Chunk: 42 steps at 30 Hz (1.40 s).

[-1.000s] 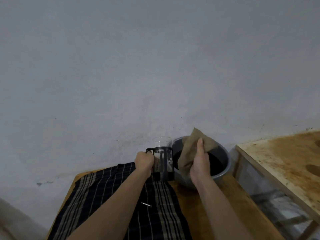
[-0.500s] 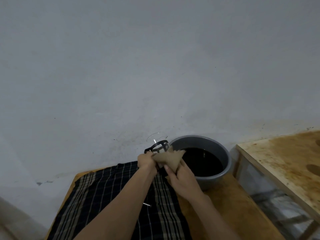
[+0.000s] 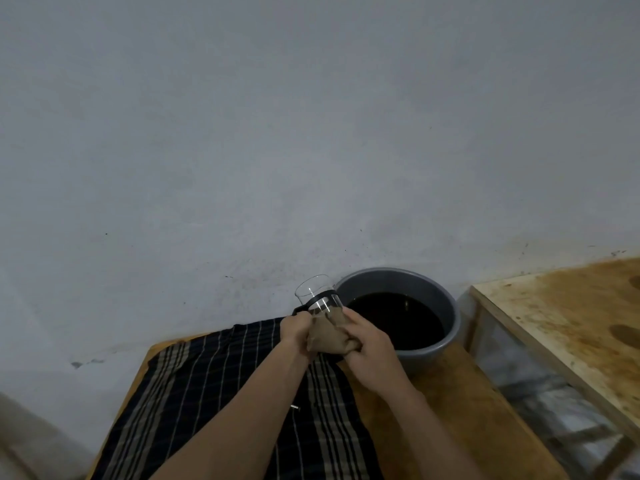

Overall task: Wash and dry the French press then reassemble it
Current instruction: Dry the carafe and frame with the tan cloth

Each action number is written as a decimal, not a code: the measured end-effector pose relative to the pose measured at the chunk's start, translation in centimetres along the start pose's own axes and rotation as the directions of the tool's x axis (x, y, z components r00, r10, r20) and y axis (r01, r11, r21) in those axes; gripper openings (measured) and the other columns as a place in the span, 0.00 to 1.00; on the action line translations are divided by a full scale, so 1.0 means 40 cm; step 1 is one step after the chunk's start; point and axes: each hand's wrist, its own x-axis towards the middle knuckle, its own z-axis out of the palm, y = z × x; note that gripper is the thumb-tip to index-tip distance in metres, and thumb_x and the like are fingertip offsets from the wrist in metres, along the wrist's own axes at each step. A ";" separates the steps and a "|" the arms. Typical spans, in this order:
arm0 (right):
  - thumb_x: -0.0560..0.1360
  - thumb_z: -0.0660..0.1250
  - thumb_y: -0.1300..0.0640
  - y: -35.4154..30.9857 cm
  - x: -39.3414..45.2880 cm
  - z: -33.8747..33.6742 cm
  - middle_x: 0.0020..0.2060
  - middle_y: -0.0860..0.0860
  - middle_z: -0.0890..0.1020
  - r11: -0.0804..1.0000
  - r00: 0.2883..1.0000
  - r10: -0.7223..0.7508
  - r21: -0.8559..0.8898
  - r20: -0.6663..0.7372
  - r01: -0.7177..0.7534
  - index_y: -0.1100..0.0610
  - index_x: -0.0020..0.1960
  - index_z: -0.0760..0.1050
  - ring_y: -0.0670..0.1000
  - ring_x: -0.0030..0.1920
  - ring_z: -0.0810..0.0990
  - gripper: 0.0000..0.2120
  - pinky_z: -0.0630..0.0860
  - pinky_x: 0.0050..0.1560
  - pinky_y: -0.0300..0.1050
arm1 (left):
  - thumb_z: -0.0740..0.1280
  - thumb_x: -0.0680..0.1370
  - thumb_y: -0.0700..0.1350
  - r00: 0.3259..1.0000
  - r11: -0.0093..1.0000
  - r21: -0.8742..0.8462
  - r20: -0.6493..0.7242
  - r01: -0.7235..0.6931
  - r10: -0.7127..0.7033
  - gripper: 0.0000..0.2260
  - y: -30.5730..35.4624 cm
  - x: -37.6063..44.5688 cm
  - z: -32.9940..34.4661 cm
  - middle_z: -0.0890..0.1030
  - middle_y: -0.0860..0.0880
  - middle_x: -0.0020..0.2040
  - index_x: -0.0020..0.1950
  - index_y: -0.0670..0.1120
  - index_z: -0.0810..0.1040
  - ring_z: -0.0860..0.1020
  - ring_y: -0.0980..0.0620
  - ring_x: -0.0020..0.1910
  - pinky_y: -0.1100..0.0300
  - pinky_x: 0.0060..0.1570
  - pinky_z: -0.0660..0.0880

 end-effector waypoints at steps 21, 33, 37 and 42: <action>0.80 0.59 0.45 -0.068 0.072 -0.048 0.41 0.52 0.80 0.599 0.822 0.570 0.681 0.007 -0.421 0.59 0.55 0.77 0.50 0.42 0.79 0.18 0.76 0.49 0.46 | 0.77 0.64 0.47 0.926 0.991 0.012 0.355 0.135 -0.130 0.08 -0.028 -0.005 -0.013 0.78 0.49 0.35 0.35 0.46 0.80 0.73 0.52 0.31 0.57 0.35 0.70; 0.79 0.62 0.48 -0.113 -0.030 -0.024 0.53 0.50 0.82 0.559 0.917 0.381 0.762 0.114 -0.327 0.47 0.61 0.74 0.49 0.53 0.79 0.12 0.76 0.48 0.44 | 0.60 0.80 0.42 0.997 0.981 -0.192 0.076 0.018 -0.004 0.13 0.030 -0.022 -0.012 0.82 0.41 0.40 0.40 0.41 0.80 0.80 0.41 0.39 0.49 0.46 0.79; 0.78 0.60 0.39 -0.123 0.001 -0.043 0.53 0.52 0.82 0.578 0.861 0.497 0.697 0.112 -0.424 0.51 0.61 0.76 0.51 0.53 0.79 0.19 0.76 0.47 0.45 | 0.67 0.76 0.44 0.978 0.999 0.013 0.203 -0.041 0.038 0.09 0.017 -0.033 -0.012 0.83 0.43 0.40 0.38 0.44 0.83 0.80 0.44 0.41 0.46 0.53 0.79; 0.79 0.56 0.37 -0.128 0.007 -0.035 0.48 0.54 0.84 0.528 0.825 0.542 0.697 0.163 -0.485 0.54 0.54 0.81 0.53 0.51 0.81 0.24 0.77 0.52 0.48 | 0.68 0.76 0.44 0.954 0.977 0.168 0.288 -0.134 0.082 0.11 0.029 -0.057 -0.017 0.79 0.46 0.35 0.34 0.45 0.81 0.74 0.49 0.32 0.56 0.36 0.71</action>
